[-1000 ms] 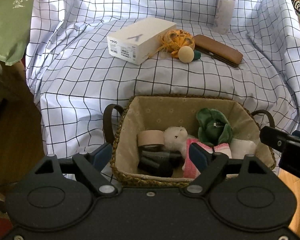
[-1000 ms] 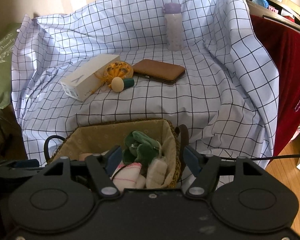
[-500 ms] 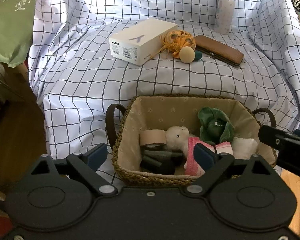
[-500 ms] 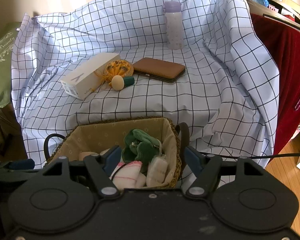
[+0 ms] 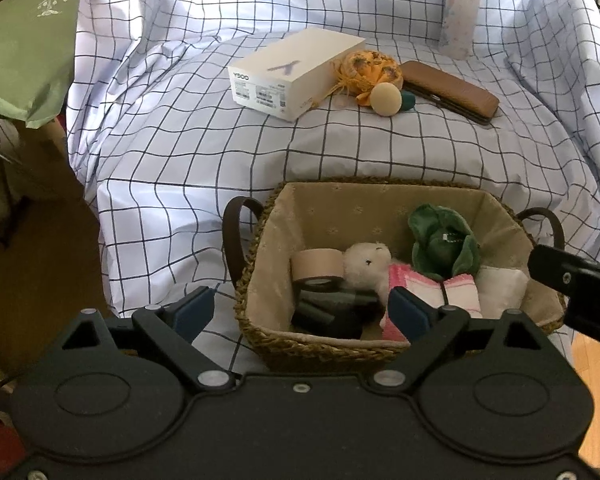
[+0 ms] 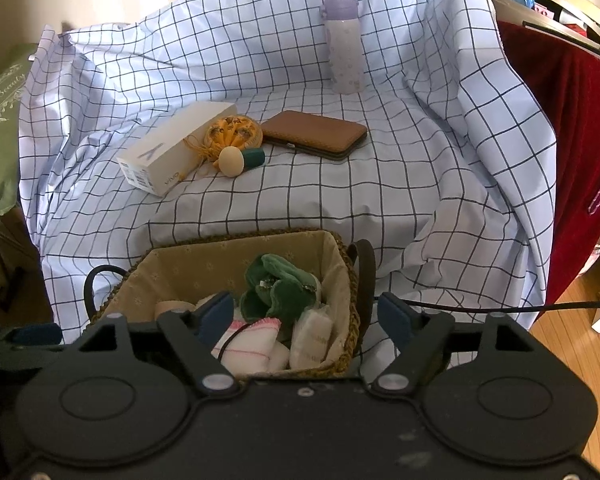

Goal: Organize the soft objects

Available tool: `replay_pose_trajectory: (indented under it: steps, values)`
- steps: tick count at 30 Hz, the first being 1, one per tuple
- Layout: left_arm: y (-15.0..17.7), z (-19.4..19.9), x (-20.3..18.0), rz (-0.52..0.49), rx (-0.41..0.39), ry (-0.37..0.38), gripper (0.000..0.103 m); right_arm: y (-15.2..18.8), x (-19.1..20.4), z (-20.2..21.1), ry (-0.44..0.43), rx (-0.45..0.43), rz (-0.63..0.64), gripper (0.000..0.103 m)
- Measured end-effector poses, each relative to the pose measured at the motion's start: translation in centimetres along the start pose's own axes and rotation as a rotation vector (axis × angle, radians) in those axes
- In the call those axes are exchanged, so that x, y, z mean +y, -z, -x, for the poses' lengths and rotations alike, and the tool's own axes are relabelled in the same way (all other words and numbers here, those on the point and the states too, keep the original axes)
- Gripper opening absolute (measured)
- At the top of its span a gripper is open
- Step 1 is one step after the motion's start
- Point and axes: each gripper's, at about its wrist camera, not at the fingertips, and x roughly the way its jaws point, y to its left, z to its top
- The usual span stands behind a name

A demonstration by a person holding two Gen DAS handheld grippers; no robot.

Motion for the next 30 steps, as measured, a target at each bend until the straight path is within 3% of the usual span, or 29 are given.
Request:
replay_pose_trajectory:
  steps: [7, 18, 30]
  values:
    - [0.1, 0.0, 0.2, 0.009, 0.004, -0.003, 0.091, 0.0, 0.1, -0.1, 0.023, 0.011, -0.003, 0.102]
    - [0.2, -0.1, 0.4, 0.022, 0.015, 0.001, 0.091, 0.2, 1.0, -1.3, 0.1, 0.092, 0.062, 0.103]
    - [0.2, 0.2, 0.5, 0.025, 0.005, 0.002, 0.091, 0.1, 0.8, -1.0, 0.098, 0.067, 0.058, 0.103]
